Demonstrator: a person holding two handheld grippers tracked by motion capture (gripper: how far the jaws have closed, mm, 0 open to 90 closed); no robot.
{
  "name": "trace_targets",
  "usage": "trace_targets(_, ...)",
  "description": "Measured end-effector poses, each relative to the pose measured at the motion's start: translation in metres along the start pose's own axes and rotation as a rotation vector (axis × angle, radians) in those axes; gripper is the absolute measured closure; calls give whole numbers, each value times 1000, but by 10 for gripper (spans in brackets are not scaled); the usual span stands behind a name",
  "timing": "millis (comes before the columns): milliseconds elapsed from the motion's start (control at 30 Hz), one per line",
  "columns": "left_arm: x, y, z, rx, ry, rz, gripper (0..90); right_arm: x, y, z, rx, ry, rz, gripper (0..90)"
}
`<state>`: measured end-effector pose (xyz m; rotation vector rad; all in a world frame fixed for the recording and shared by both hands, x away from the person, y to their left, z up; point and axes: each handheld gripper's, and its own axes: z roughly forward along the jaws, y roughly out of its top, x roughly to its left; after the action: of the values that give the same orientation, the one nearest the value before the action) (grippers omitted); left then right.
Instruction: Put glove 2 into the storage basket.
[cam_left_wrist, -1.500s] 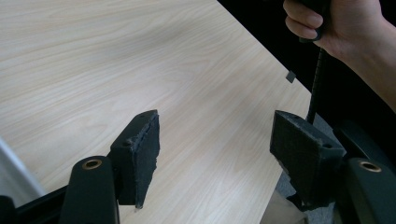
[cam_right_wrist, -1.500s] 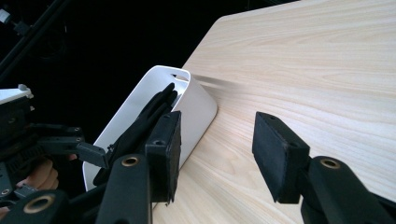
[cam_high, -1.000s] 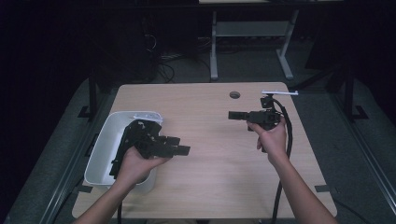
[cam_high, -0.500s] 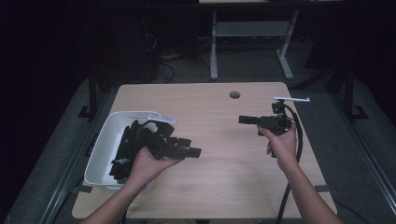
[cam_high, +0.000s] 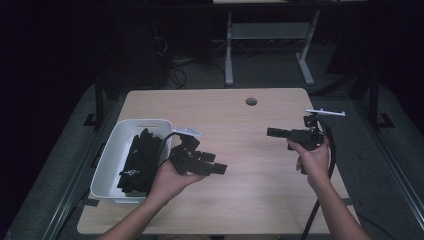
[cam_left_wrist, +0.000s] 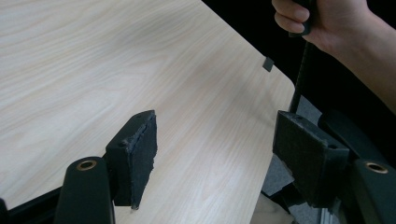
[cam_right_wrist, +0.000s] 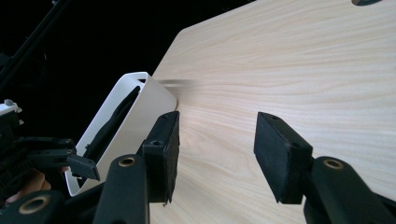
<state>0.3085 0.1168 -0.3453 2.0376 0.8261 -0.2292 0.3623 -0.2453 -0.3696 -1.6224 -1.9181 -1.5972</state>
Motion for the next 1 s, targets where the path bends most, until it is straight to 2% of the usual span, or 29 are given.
trace_targets(100, -2, 1, 4, -16, -10, -3, 295, -2, -2, -3, -1, -2, 8, 499)
trace_targets(267, -4, 1, 10, -13, -15, -7, 291, -6, -6, -7, -3, -7, 7, 499)
trace_targets(367, -6, 1, 14, -6, -6, 6, 289, -9, -9, -10, -12, -6, 12, 499)
trace_targets(733, -8, -3, 29, 10, -7, 12, 288, -22, -22, -21, -17, -24, 41, 497)
trace_targets(833, -9, -4, 34, 18, 9, 30, 287, -26, -25, -24, -14, -27, 47, 494)
trace_targets(1000, -13, -5, 44, 33, 4, 42, 283, -34, -30, -32, -38, -28, 69, 493)
